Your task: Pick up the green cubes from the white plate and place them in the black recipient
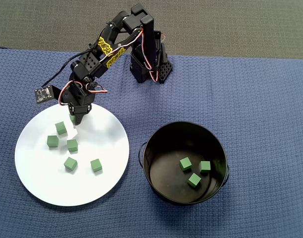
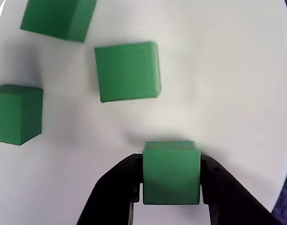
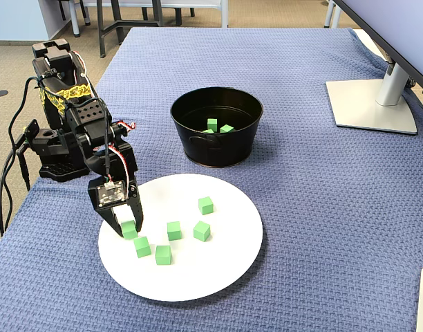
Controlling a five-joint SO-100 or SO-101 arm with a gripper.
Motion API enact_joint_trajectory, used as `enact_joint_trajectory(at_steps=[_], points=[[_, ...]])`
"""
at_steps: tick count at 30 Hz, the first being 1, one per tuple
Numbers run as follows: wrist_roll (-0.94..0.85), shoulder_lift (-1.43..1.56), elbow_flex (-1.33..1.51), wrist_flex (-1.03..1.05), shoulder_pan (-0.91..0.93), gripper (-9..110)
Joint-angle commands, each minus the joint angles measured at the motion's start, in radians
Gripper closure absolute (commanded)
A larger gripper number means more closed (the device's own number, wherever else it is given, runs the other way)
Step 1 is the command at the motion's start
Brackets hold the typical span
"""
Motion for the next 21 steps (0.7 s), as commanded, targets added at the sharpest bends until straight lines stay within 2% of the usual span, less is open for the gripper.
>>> enact_joint_trajectory(at_steps=[1,8,13,16,21], points=[[0.190,0.124,-0.210,0.181,-0.087,101],[0.569,0.275,-0.598,0.537,-0.279,101],[0.776,0.307,-0.735,0.667,-0.555,102],[0.868,0.296,-0.727,0.667,-0.746,102],[0.992,0.272,-0.598,0.506,-0.994,102]])
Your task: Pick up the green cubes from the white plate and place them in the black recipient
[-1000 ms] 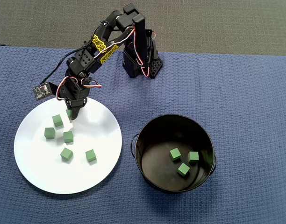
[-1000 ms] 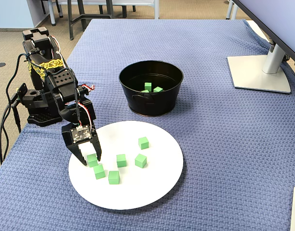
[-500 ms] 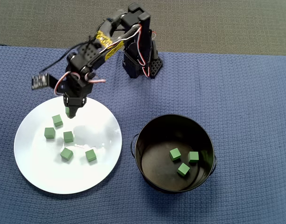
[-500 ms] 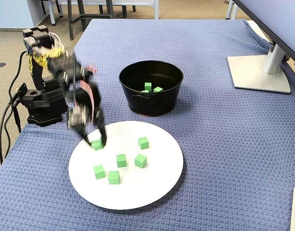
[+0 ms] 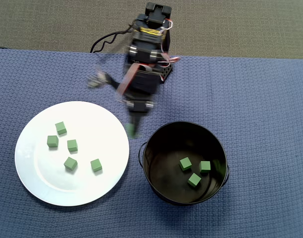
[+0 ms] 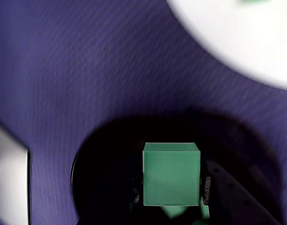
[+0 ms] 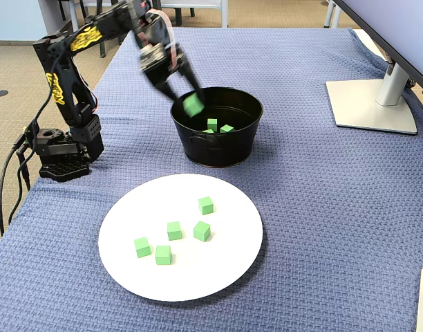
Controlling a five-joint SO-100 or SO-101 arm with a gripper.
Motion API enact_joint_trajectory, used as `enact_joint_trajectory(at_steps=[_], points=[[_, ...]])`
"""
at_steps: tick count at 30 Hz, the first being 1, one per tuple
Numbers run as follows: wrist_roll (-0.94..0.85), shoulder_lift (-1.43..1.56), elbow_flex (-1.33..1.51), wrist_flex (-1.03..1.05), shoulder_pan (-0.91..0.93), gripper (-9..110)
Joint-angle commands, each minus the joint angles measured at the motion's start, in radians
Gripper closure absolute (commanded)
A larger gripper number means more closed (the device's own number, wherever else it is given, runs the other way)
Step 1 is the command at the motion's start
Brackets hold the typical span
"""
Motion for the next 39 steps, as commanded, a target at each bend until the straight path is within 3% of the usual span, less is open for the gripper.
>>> enact_joint_trajectory(at_steps=[1,4,7,10,18,24,29,32,39], points=[[0.097,0.018,0.058,-0.115,-0.213,102],[0.123,-0.011,0.095,-0.133,-0.330,100],[0.103,-0.026,0.118,-0.120,-0.387,73],[0.060,-0.006,0.109,-0.106,-0.336,68],[-0.219,0.018,-0.040,0.084,0.037,78],[-0.393,0.038,0.060,0.040,0.362,89],[-0.548,0.026,0.287,-0.040,0.509,88],[-0.647,0.002,0.397,-0.127,0.586,79],[-0.738,-0.044,0.558,-0.288,0.676,79]])
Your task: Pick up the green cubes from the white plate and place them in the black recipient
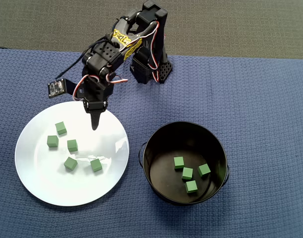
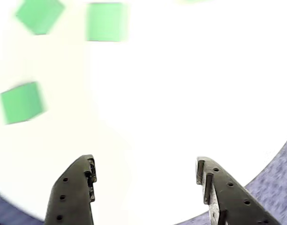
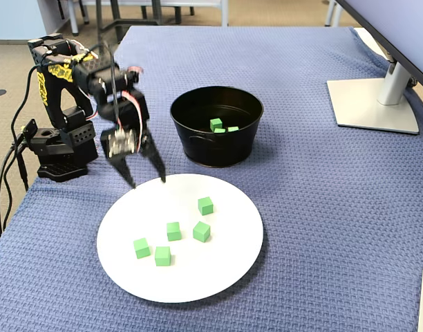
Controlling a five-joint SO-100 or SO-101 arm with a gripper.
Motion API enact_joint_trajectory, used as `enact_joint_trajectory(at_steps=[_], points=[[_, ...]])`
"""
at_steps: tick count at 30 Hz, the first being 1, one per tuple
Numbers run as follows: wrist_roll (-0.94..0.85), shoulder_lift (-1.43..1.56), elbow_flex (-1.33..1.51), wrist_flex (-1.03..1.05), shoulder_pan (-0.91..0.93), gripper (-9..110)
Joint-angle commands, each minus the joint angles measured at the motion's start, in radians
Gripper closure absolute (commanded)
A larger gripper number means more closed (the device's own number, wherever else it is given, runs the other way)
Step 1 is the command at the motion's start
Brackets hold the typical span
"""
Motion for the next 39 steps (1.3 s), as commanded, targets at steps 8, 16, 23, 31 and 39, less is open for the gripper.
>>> enact_joint_trajectory(at_steps=[8,16,23,31,39], points=[[-0.112,-0.095,0.041,-0.150,0.101,78],[-0.156,-0.298,-0.167,-0.163,0.130,78],[-0.169,-0.373,-0.239,-0.195,0.143,80],[-0.184,-0.426,-0.285,-0.204,0.164,80],[-0.192,-0.468,-0.322,-0.210,0.176,80]])
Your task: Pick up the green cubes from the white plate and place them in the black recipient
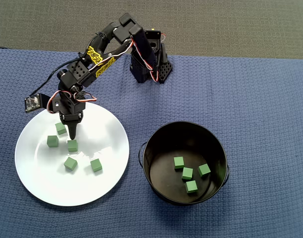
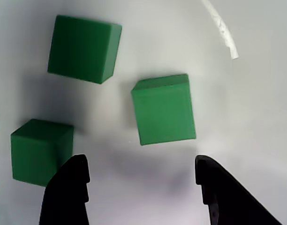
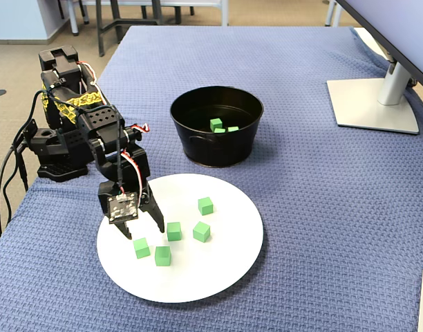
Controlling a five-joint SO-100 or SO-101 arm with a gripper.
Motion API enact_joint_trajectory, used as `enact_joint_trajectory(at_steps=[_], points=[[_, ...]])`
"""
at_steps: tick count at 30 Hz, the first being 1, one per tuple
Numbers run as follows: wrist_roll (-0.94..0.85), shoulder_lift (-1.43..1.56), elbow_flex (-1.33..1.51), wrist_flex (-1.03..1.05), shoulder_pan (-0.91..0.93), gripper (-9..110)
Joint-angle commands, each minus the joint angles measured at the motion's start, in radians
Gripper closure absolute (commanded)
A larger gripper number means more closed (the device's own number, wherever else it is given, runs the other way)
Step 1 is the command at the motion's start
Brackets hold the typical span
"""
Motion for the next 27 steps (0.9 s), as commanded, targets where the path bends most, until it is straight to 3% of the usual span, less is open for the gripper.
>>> enact_joint_trajectory(at_steps=[1,14,27], points=[[-0.012,0.003,-0.071,-0.026,0.006,80],[-0.037,-0.041,-0.106,-0.066,0.017,81],[-0.092,-0.072,-0.172,0.055,0.026,81]])
